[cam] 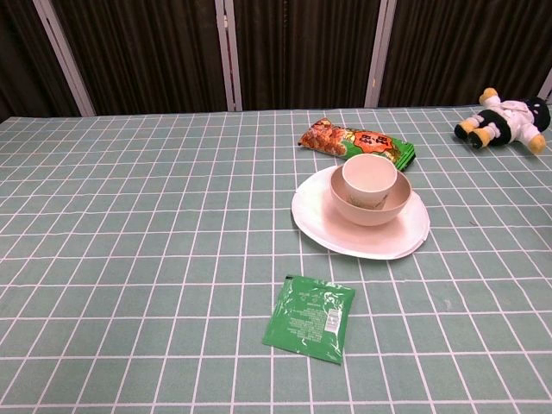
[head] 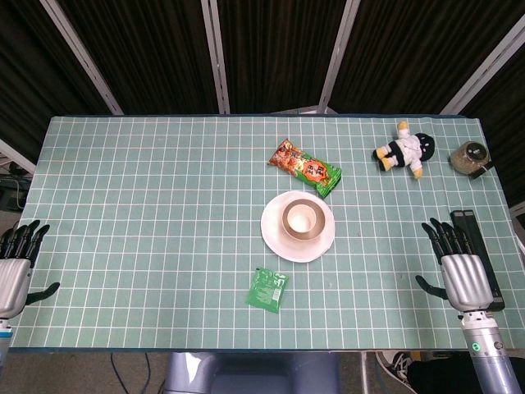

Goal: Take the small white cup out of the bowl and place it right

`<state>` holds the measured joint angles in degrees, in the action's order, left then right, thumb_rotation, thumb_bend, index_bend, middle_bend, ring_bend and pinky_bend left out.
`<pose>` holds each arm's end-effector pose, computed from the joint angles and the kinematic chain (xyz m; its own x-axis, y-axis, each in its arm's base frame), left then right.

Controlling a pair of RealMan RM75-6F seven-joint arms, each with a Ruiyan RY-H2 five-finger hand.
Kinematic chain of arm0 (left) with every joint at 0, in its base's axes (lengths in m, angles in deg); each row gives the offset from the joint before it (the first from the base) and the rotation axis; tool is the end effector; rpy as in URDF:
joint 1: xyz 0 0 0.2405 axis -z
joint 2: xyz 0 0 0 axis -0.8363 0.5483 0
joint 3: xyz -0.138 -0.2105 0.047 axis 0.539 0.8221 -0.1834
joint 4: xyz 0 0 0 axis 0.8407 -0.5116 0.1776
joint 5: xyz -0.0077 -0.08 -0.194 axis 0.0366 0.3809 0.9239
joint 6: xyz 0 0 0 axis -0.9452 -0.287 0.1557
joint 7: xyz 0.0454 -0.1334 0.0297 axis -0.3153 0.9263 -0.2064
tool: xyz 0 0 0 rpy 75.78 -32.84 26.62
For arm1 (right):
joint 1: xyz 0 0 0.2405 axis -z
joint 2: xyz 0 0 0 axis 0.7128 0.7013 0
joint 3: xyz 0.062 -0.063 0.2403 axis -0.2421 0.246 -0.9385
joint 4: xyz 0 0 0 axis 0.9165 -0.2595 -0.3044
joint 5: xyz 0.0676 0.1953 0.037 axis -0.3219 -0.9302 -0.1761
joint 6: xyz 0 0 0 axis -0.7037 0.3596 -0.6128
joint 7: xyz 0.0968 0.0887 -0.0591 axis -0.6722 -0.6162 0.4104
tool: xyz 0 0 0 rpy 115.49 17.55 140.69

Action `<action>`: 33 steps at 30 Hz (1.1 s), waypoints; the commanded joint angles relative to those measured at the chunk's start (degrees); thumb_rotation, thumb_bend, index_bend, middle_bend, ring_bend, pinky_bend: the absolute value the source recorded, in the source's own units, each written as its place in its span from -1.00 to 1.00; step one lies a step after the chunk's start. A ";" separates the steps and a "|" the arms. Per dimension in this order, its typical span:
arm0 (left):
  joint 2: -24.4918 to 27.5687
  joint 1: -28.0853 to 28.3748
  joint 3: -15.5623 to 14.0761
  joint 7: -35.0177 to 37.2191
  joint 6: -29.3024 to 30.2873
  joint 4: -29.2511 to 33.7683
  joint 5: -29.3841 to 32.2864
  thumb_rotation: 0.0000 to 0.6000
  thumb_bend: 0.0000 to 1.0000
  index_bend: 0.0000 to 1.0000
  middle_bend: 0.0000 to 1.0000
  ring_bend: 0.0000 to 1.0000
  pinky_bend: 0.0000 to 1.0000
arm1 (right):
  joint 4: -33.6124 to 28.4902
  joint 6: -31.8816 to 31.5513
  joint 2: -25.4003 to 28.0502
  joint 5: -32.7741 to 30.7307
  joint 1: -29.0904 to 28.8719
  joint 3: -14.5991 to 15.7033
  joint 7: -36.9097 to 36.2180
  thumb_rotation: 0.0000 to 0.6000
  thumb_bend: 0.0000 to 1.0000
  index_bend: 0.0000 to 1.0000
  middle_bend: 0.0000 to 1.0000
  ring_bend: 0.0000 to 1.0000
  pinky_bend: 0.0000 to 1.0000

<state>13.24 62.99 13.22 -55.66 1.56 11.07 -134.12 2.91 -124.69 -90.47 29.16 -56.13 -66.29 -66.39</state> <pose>-0.3160 0.1881 0.1466 0.4998 0.0381 0.8653 0.8652 0.0237 -0.5008 -0.3047 -0.2192 0.1277 0.4053 -0.0142 0.9141 -0.9109 -0.0910 0.4025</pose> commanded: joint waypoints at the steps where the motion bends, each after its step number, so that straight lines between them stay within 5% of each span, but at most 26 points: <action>1: 0.01 0.01 -0.03 0.02 -0.06 -0.03 0.01 1.00 -1.00 -1.00 -1.00 -1.00 -1.00 | 0.02 0.11 -0.05 -0.01 -0.06 0.00 0.02 1.00 -0.78 -1.00 -1.00 -1.00 -1.00; 10: 0.45 -0.16 0.15 1.01 0.22 0.02 0.14 1.00 -1.00 -1.00 -1.00 -1.00 -1.00 | -1.67 1.07 -0.95 0.44 -1.50 -0.67 1.80 1.00 -0.78 -0.99 -1.00 -1.00 -1.00; 12: 0.59 -0.13 0.24 1.41 0.14 0.05 0.24 1.00 -1.00 -1.00 -1.00 -1.00 -1.00 | -2.60 1.56 -1.49 0.51 -2.37 -1.22 2.85 1.00 -0.78 -0.35 -1.00 -1.00 -1.00; 13: 0.69 -0.10 0.28 1.66 0.07 0.06 0.30 1.00 -1.00 -1.00 -1.00 -1.00 -1.00 | -3.18 2.09 -1.82 0.52 -3.00 -1.56 3.45 1.00 -0.78 0.25 -1.00 -1.00 -1.00; 14: 0.81 -0.08 0.34 1.94 0.02 0.07 0.34 1.00 -1.00 -1.00 -1.00 -1.00 -1.00 | -4.02 2.98 -2.30 0.41 -4.00 -2.11 4.40 1.00 -0.78 0.64 -1.00 -1.00 -1.00; 15: 0.89 -0.07 0.36 2.16 0.00 0.09 0.35 1.00 -1.00 -1.00 -1.00 -1.00 -1.00 | -4.71 3.72 -2.69 0.26 -4.82 -2.57 5.20 1.00 -0.78 0.97 -1.00 -1.00 -1.00; 16: 0.95 -0.07 0.36 2.31 -0.03 0.10 0.34 1.00 -1.00 -1.00 -1.00 -1.00 -1.00 | -5.17 4.21 -3.00 0.13 -5.38 -2.92 5.77 1.00 -0.78 1.00 -1.00 -1.00 -1.00; 18: 1.25 -0.07 0.38 2.91 -0.08 0.23 0.29 1.00 -1.00 -1.00 -1.00 -1.00 -1.00 | -6.80 6.27 -4.83 -0.56 -8.06 -4.67 8.77 1.00 -0.78 0.55 -1.00 -1.00 -1.00; 20: 1.48 -0.07 0.37 3.36 -0.13 0.36 0.23 1.00 -1.00 -1.00 -1.00 -1.00 -1.00 | -7.81 7.77 -6.52 -1.74 -9.86 -5.87 11.22 1.00 -0.76 -0.56 -1.00 -1.00 -1.00; 21: 1.60 -0.03 0.33 3.57 -0.20 0.43 0.14 1.00 -1.00 -1.00 -1.00 -1.00 -1.00 | -8.63 9.06 -7.90 -2.71 -11.28 -6.74 12.55 1.00 -0.76 -0.78 -1.00 -1.00 -1.00; 26: 1.56 0.02 0.40 3.37 -0.16 0.48 0.16 1.00 -1.00 -1.00 -1.00 -1.00 -1.00 | -9.51 11.76 -12.66 -6.61 -15.13 -9.15 17.36 1.00 -0.74 -0.57 -1.00 -1.00 -1.00; 33: 1.78 0.08 0.26 4.07 -0.40 0.47 0.00 1.00 -1.00 -1.00 -1.00 -1.00 -1.00 | -7.85 16.05 -19.01 -14.68 -20.86 -12.39 25.45 1.00 -0.73 -0.54 -1.00 -1.00 -1.00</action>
<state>15.00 63.06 13.49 -51.63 1.19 11.56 -134.12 -5.64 -110.83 -107.09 17.91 -74.74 -77.09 -43.85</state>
